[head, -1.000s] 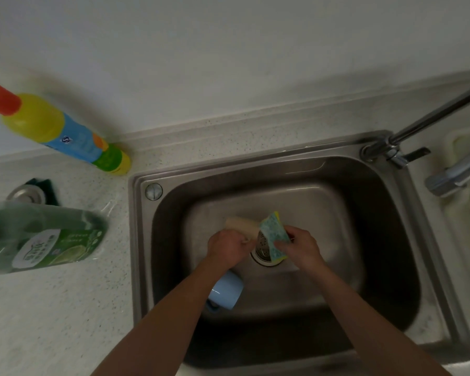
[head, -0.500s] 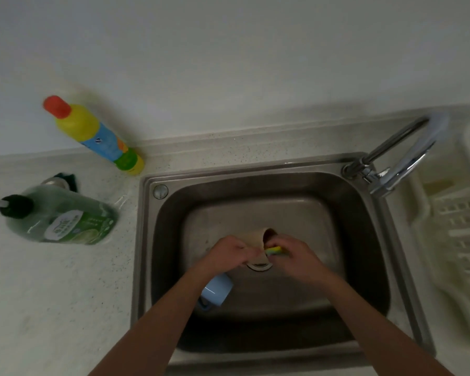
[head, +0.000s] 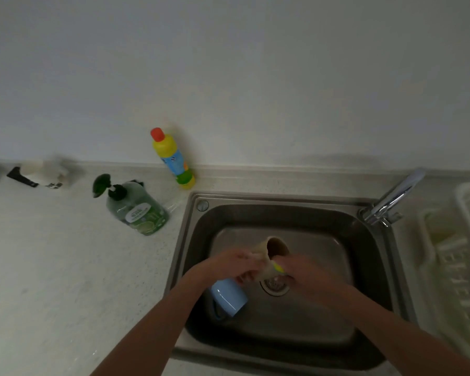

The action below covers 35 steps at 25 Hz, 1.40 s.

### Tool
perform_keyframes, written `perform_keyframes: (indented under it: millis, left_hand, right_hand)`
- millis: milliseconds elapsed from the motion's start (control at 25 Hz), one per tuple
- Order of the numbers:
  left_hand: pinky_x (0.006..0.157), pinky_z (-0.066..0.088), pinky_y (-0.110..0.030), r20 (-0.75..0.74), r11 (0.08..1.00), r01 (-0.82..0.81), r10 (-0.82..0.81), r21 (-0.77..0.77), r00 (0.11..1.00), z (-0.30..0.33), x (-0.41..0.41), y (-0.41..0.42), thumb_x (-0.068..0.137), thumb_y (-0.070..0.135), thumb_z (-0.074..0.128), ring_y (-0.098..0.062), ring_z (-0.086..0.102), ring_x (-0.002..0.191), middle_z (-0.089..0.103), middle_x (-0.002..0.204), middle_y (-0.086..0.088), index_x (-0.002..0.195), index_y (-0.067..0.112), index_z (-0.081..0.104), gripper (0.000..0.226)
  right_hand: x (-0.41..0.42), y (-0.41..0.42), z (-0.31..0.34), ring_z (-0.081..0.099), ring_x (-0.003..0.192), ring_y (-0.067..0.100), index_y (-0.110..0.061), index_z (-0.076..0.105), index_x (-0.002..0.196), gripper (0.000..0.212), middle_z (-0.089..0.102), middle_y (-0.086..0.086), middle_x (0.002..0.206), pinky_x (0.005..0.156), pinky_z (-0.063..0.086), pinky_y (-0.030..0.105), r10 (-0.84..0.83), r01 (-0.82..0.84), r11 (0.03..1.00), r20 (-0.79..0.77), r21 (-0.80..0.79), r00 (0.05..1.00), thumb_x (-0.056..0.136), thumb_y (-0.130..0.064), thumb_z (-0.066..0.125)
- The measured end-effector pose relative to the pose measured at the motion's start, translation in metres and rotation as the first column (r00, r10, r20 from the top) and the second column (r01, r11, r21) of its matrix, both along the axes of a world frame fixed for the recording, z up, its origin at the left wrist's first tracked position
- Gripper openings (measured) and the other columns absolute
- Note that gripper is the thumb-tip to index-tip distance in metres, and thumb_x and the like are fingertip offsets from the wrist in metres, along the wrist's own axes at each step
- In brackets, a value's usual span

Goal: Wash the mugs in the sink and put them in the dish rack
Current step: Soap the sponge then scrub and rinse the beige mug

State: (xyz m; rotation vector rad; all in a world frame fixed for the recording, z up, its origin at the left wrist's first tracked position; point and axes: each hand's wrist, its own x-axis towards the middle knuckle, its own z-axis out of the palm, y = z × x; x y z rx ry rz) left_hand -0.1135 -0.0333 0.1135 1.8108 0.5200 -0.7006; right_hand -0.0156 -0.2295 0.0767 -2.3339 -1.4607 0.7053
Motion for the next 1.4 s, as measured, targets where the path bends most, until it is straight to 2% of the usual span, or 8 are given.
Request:
perform_keyframes:
  millis: [440,600,840,920,1040,1160,1240,1400]
  left_hand:
    - [0.059,0.041,-0.013,0.235,0.979,0.105,-0.146,0.177,0.961,0.044,-0.014,-0.010,0.087,0.039,0.072,0.001,0.051,0.051,0.056,0.051,0.014,0.058,0.025,0.064,0.033]
    - [0.055,0.034,-0.007,0.337,0.869,0.209,-0.381,0.448,0.861,0.054,-0.027,-0.010,0.090,0.046,0.066,0.002,0.051,0.058,0.062,0.065,0.016,0.082,0.027,0.073,0.022]
    - [0.072,0.032,-0.015,0.415,0.797,0.260,-0.526,0.545,0.743,0.062,-0.051,-0.004,0.095,0.044,0.060,-0.013,0.063,0.098,0.072,0.108,-0.001,0.112,0.022,0.072,0.031]
    - [0.070,0.034,-0.018,0.401,0.789,0.288,-0.544,0.542,0.737,0.063,-0.059,-0.003,0.095,0.044,0.059,-0.015,0.063,0.093,0.072,0.103,-0.004,0.107,0.019,0.073,0.031]
    - [0.070,0.036,-0.021,0.380,0.760,0.348,-0.597,0.549,0.706,0.063,-0.067,0.004,0.093,0.046,0.060,-0.017,0.063,0.086,0.070,0.095,-0.007,0.097,0.014,0.072,0.034]
    - [0.070,0.038,-0.022,0.356,0.741,0.388,-0.627,0.549,0.693,0.061,-0.075,0.007,0.093,0.045,0.061,-0.017,0.063,0.084,0.071,0.094,-0.009,0.092,0.012,0.071,0.035]
    - [0.067,0.038,-0.022,0.388,0.766,0.341,-0.590,0.545,0.708,0.062,-0.077,0.009,0.091,0.046,0.064,-0.012,0.058,0.074,0.070,0.088,-0.008,0.085,0.014,0.070,0.034]
    - [0.067,0.034,-0.024,0.398,0.733,0.293,-0.608,0.614,0.687,0.068,-0.081,0.011,0.092,0.046,0.062,-0.012,0.056,0.077,0.070,0.090,-0.007,0.090,0.013,0.073,0.035]
  right_hand:
    - [-0.022,-0.014,0.082,0.065,0.102,0.019,-0.030,0.061,0.118,0.027,0.069,-0.004,0.113,0.086,0.051,0.036,-0.090,0.079,0.995,0.237,0.058,0.967,0.092,-0.038,0.058]
    - [-0.052,-0.012,0.104,0.064,0.090,0.001,-0.031,0.067,0.106,0.017,0.070,-0.011,0.099,0.084,0.052,0.026,-0.361,0.382,0.916,-0.162,0.123,0.918,0.094,-0.039,0.060]
    - [-0.092,0.015,0.136,0.066,0.094,0.024,-0.014,0.065,0.108,0.020,0.070,0.012,0.107,0.071,0.049,0.035,-0.570,0.856,0.432,-0.821,-0.285,0.014,0.099,-0.028,0.052]
    - [-0.108,0.021,0.137,0.064,0.099,0.020,-0.020,0.065,0.106,0.019,0.068,0.006,0.109,0.077,0.051,0.035,-0.600,0.810,0.549,-0.773,-0.208,0.208,0.102,-0.026,0.048]
    - [-0.117,0.012,0.130,0.053,0.126,0.024,-0.020,0.059,0.129,0.033,0.060,0.007,0.133,0.110,0.033,0.058,-0.272,0.238,0.933,-0.097,-0.271,0.957,0.098,-0.014,0.050]
    - [-0.120,0.020,0.126,0.026,0.147,0.025,-0.018,0.036,0.150,0.058,0.036,0.007,0.156,0.110,-0.002,0.074,0.182,0.041,0.820,0.328,-0.571,0.927,0.094,-0.005,0.047]
    - [-0.127,0.032,0.117,0.038,0.141,0.026,-0.015,0.045,0.144,0.049,0.046,0.007,0.149,0.116,0.015,0.064,-0.074,0.171,0.878,0.227,-0.448,0.971,0.096,-0.009,0.048]
    - [-0.136,0.044,0.113,0.064,0.107,0.019,-0.020,0.068,0.109,0.019,0.070,0.005,0.112,0.085,0.054,0.031,-0.641,0.778,0.594,-0.705,-0.204,0.304,0.097,-0.015,0.055]
